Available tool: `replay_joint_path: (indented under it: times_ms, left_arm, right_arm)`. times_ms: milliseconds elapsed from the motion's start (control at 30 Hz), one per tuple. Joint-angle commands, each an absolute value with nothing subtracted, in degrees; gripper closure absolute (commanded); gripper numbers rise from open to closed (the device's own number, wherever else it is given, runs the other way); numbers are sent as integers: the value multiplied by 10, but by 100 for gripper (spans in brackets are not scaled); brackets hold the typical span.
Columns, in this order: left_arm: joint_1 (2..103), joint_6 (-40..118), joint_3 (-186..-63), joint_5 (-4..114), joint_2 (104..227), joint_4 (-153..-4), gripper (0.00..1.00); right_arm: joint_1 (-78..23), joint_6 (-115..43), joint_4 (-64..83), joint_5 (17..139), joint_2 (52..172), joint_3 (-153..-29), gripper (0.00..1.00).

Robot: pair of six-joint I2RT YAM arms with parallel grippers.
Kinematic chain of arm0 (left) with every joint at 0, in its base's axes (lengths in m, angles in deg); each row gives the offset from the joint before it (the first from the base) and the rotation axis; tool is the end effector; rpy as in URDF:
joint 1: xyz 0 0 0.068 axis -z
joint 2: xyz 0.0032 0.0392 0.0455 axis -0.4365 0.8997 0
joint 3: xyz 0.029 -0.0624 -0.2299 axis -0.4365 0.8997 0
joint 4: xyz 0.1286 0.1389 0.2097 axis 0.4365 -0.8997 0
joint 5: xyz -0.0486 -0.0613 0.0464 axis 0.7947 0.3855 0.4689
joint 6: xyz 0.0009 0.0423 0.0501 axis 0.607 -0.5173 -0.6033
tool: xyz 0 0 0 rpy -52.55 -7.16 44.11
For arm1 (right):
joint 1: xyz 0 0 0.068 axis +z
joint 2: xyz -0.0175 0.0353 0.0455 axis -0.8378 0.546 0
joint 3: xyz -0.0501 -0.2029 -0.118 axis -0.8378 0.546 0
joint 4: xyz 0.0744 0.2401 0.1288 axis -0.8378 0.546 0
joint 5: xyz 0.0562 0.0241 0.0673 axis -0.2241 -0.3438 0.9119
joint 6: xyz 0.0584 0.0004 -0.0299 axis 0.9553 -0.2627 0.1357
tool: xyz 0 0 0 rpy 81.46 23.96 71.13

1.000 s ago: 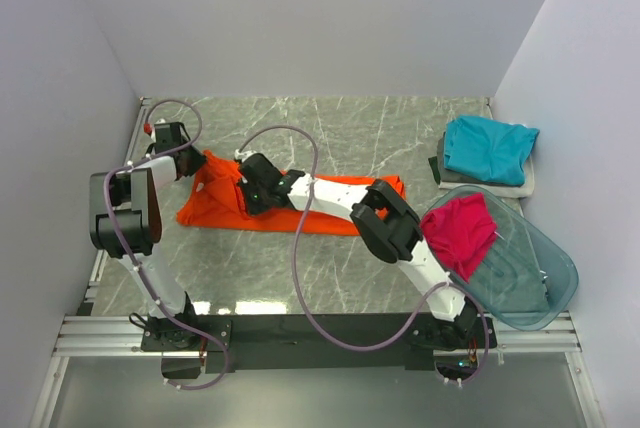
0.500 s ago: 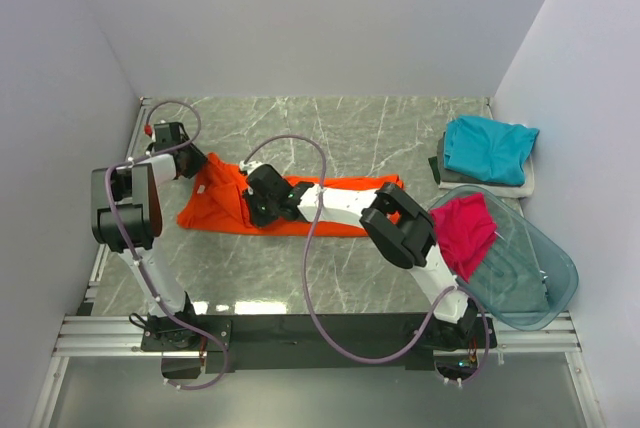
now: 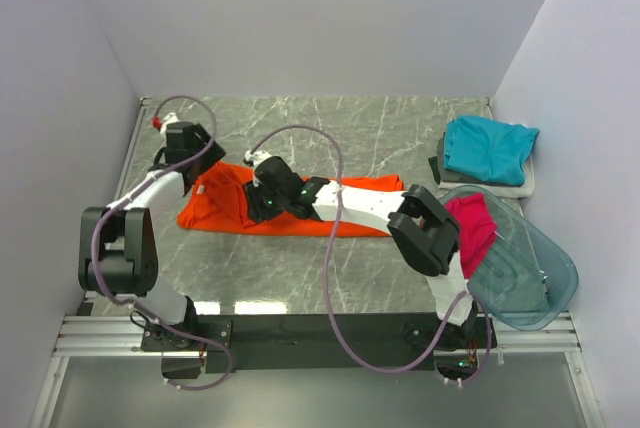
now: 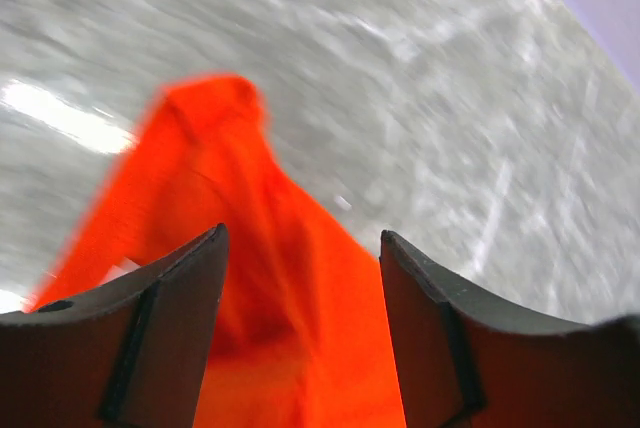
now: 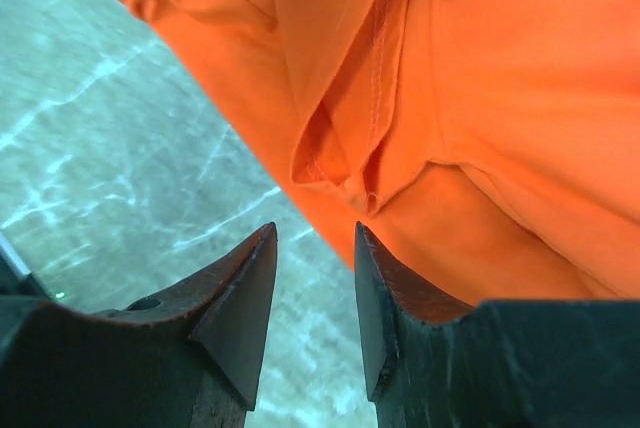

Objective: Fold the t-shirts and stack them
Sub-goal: Fold the tshirt

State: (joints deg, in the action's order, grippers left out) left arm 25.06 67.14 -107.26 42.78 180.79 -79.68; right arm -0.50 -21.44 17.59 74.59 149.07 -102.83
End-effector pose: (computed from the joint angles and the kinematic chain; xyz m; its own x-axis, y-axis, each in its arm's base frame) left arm 0.3778 0.0091 0.1613 -0.3941 -0.6484 -0.6514 -0.4277 0.7567 -0.4944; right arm 0.2657 0.4065 0.1506 -0.6415 -0.3094 -0.7019 -0.6726 0.6668 0.3208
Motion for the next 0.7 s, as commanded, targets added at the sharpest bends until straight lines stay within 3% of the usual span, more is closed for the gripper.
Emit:
replay_joint_path:
  times_ms: [0, 667]
  left_arm:
    - [289, 669, -1043, 393, 1773, -823, 32]
    - [347, 639, -1103, 362, 1848, -939, 34]
  right_arm:
    - [-25, -214, 159, 729, 1423, -993, 56]
    - [-127, -184, 95, 724, 1272, -775, 56]
